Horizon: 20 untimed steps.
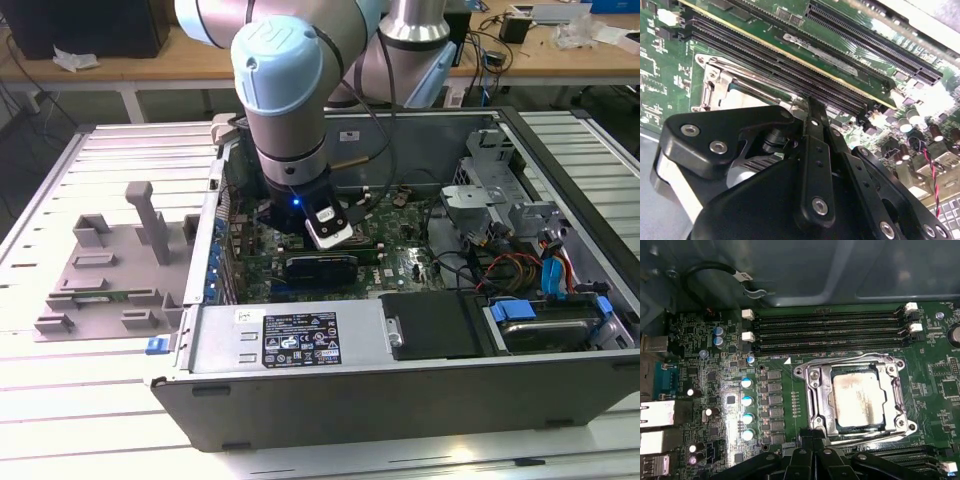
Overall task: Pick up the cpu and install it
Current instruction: 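Install the second cpu locking lever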
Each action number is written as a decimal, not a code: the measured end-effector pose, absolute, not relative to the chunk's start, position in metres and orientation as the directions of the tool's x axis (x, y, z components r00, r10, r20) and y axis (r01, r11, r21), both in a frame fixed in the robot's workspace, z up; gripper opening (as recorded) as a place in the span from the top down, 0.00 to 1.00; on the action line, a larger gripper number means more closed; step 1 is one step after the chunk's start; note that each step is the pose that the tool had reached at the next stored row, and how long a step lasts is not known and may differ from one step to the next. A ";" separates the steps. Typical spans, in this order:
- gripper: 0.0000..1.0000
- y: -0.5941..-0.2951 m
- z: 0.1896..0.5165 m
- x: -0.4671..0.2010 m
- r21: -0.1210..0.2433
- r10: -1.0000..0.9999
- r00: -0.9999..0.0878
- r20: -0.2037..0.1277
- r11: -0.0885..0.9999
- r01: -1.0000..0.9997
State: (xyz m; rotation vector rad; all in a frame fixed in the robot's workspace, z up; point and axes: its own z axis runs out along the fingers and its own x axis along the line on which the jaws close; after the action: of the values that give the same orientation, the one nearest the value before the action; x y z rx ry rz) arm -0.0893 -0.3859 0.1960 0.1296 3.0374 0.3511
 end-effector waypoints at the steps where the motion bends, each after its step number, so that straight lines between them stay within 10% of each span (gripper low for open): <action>1: 0.89 -0.386 0.196 -0.089 0.231 0.093 -0.993 -0.071 0.970 0.075; 20: 0.89 -0.384 0.223 -0.060 0.150 0.087 -0.993 -0.077 0.986 0.075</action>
State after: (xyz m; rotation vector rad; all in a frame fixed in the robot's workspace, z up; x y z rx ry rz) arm -0.0603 -0.3843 0.2234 0.1249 3.0470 0.2259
